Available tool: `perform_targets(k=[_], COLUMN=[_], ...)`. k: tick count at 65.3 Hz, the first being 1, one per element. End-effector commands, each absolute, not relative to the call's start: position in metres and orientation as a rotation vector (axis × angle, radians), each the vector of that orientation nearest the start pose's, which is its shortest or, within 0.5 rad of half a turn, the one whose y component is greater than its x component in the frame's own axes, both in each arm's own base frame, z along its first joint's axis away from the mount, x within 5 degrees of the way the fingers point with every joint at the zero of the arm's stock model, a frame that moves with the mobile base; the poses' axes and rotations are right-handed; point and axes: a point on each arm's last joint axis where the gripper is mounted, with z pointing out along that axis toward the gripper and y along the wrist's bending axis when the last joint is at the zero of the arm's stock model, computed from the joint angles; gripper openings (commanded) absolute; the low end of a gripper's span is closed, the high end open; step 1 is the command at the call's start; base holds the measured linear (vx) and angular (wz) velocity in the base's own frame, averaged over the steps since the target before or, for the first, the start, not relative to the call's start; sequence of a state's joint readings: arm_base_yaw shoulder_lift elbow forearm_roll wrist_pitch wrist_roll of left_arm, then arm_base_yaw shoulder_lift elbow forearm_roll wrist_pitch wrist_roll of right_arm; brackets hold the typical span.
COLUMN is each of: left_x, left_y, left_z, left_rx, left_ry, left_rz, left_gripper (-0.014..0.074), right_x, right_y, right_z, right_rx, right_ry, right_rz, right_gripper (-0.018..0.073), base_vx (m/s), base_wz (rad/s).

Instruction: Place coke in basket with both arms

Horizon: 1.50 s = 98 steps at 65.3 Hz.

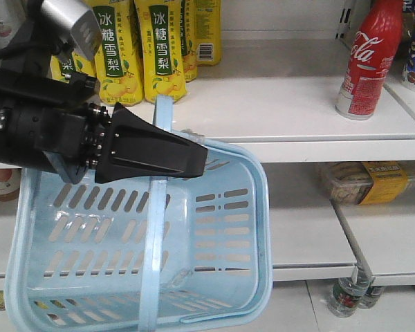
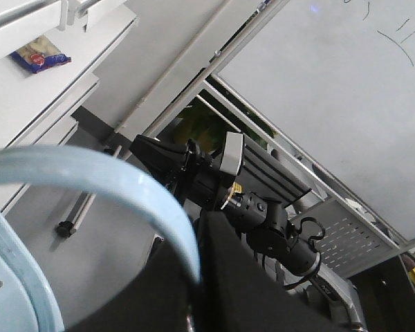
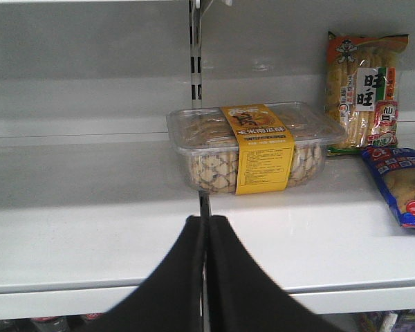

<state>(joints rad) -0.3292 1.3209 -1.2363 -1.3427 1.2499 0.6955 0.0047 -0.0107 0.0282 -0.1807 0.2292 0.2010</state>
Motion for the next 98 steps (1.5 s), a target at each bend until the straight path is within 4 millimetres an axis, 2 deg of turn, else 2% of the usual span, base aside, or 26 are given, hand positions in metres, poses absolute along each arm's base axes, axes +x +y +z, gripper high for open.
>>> perform_targets(k=[1, 98], left_x=[0.1967, 0.1967], left_y=[-0.1581, -0.1581], left_z=[0.4321, 0.4321], left_rx=[0.797, 0.797], left_ry=[1.841, 1.841], left_rz=[-1.642, -1.642], left_gripper=[-0.0006, -0.0006], right_x=[0.0556, 0.0556], right_y=[-0.0028, -0.0028], right_z=[0.1877, 0.1877], right_rx=[0.023, 0.023], right_ry=[1.647, 1.647], right_rz=[-0.025, -0.025], right_gripper=[-0.0006, -0.0006], base_vx=[0.01, 0.00], base_wz=[0.00, 0.01])
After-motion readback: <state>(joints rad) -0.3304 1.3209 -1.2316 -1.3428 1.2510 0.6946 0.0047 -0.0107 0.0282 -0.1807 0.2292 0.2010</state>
